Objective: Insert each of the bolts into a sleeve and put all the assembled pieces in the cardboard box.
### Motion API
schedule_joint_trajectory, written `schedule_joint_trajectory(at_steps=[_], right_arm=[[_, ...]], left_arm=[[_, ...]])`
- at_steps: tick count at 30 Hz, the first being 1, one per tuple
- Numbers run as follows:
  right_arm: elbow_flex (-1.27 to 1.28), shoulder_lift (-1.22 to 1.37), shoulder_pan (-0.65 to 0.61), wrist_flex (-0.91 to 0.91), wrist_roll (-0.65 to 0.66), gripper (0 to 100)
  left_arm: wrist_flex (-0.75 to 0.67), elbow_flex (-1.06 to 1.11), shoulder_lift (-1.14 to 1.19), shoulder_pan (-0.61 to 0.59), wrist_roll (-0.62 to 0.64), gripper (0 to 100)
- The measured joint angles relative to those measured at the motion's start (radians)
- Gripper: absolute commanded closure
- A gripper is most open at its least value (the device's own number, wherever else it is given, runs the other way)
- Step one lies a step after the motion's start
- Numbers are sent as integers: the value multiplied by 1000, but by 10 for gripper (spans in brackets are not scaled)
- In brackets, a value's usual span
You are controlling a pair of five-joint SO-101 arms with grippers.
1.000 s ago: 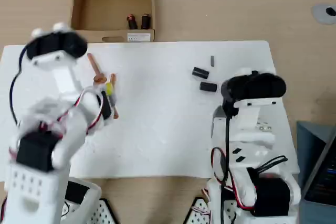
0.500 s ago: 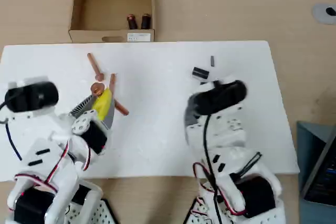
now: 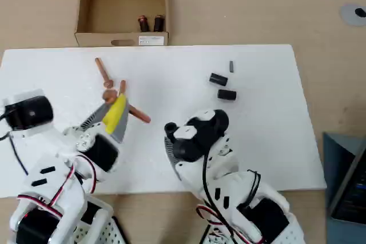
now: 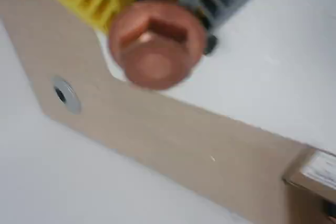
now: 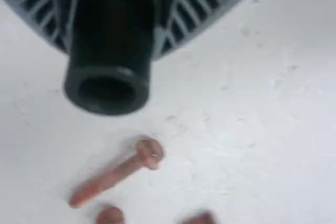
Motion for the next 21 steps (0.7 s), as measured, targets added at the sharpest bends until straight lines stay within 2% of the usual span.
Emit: schedule_joint_trajectory(at_steps=[9, 14, 21], right_arm=[[23, -12, -86, -23, 94, 988], [23, -12, -89, -23, 97, 988], [25, -12, -94, -23, 98, 989]], left_arm=[[0, 2, 0, 71, 5, 998], [9, 25, 2, 72, 5, 998], [91, 25, -6, 143, -37, 998]])
